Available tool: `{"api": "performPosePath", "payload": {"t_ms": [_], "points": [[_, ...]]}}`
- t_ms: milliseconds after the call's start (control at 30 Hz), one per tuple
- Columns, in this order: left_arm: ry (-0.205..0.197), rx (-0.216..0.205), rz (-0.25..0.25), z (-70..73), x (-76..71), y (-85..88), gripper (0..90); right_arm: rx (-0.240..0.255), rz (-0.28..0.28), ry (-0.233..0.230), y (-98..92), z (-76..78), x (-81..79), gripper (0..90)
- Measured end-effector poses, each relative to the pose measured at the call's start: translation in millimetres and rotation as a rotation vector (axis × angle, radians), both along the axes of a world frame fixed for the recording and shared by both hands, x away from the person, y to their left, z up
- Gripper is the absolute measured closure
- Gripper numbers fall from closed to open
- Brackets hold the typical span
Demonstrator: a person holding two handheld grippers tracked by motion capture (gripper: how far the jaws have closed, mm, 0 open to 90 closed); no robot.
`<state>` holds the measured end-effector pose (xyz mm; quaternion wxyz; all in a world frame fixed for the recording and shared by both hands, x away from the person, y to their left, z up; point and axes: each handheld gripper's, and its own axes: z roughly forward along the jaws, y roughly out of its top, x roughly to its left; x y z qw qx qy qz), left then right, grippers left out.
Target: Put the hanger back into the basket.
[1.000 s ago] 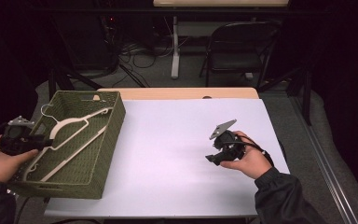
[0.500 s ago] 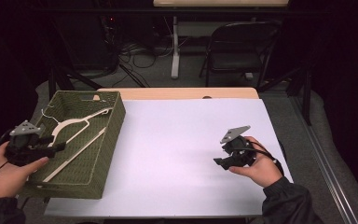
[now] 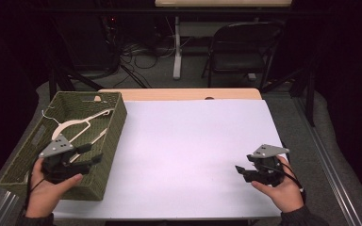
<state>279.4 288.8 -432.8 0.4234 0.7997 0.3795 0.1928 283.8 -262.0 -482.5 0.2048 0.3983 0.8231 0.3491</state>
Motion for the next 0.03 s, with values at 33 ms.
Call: {"api": "performPosePath", "payload": {"t_ms": [33], "points": [[0.002,0.008,-0.024,-3.0,-0.8,-9.9,41.9,0.014,-0.015,-0.009,-3.9,-2.2,-2.4,39.5]]}}
